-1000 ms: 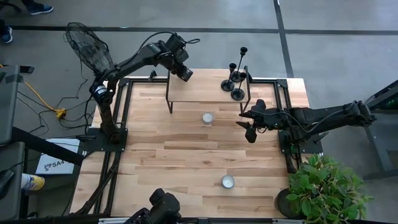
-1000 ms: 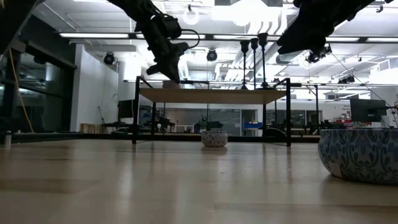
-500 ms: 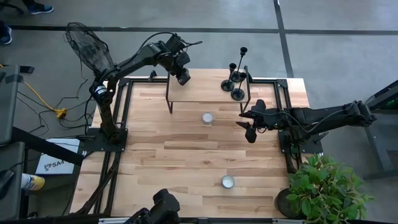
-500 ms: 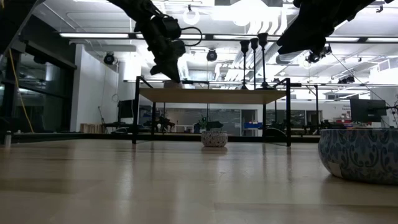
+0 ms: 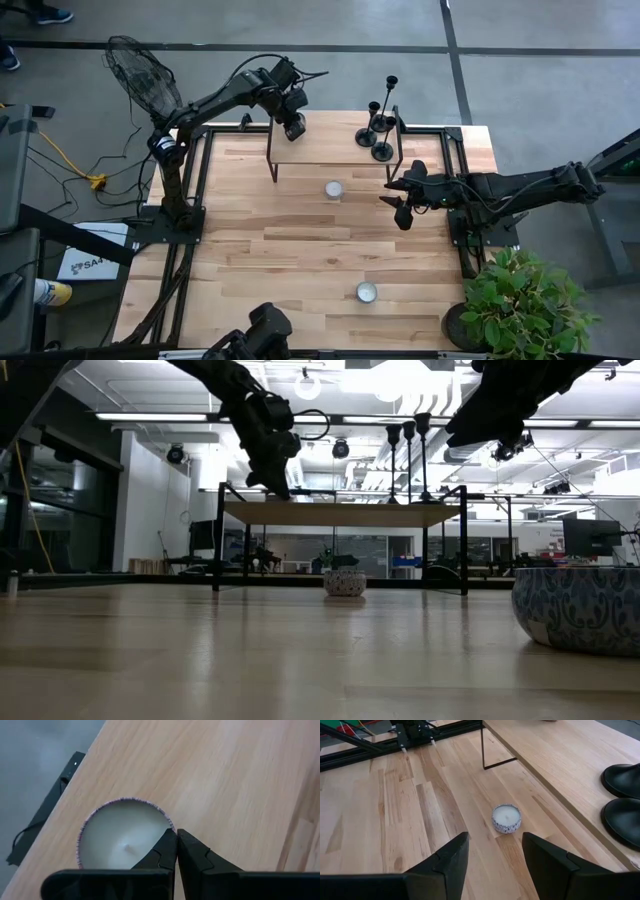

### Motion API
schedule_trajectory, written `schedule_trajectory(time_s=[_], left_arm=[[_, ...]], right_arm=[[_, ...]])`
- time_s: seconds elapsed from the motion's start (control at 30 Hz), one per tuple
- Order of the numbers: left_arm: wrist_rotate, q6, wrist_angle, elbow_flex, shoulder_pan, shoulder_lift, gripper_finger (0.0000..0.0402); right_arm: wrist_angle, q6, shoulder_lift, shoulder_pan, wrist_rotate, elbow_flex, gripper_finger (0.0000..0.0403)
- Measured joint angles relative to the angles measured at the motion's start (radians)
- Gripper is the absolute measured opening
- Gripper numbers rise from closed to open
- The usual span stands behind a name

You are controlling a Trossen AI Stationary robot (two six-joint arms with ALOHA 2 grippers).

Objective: Pick & Place candle stick holders
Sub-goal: Put the pink scented candle on the shelf, then put the red scented candle on the shelf

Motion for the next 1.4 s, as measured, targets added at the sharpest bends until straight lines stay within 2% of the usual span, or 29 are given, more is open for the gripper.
schedule_trajectory(time_s=[0.33, 0.67, 0.83, 1.0, 1.4], left_arm=[[-0.006, -0.022, -0.001, 0.0, 0.0, 0.0, 0.0007], [-0.013, -0.032, -0.001, 0.001, 0.0, 0.0, 0.0102], [-0.019, -0.031, -0.001, 0.001, 0.0, -0.003, 0.0132], [-0.094, -0.032, -0.009, 0.015, 0.0, -0.019, 0.0142], [-0.083, -0.049, -0.125, 0.137, 0.0, -0.036, 0.0143]], right_arm=[[0.0, -0.003, 0.0, 0.0, 0.0, 0.0, 0.0181], [0.0, -0.003, 0.0, 0.0, -0.001, 0.0, 0.0181], [-0.001, -0.003, 0.0, 0.0, -0.011, 0.0, 0.0181], [-0.001, -0.003, 0.0, 0.0, -0.013, 0.0, 0.0181], [-0.01, 0.004, 0.0, 0.0, -0.023, 0.0, 0.0181]])
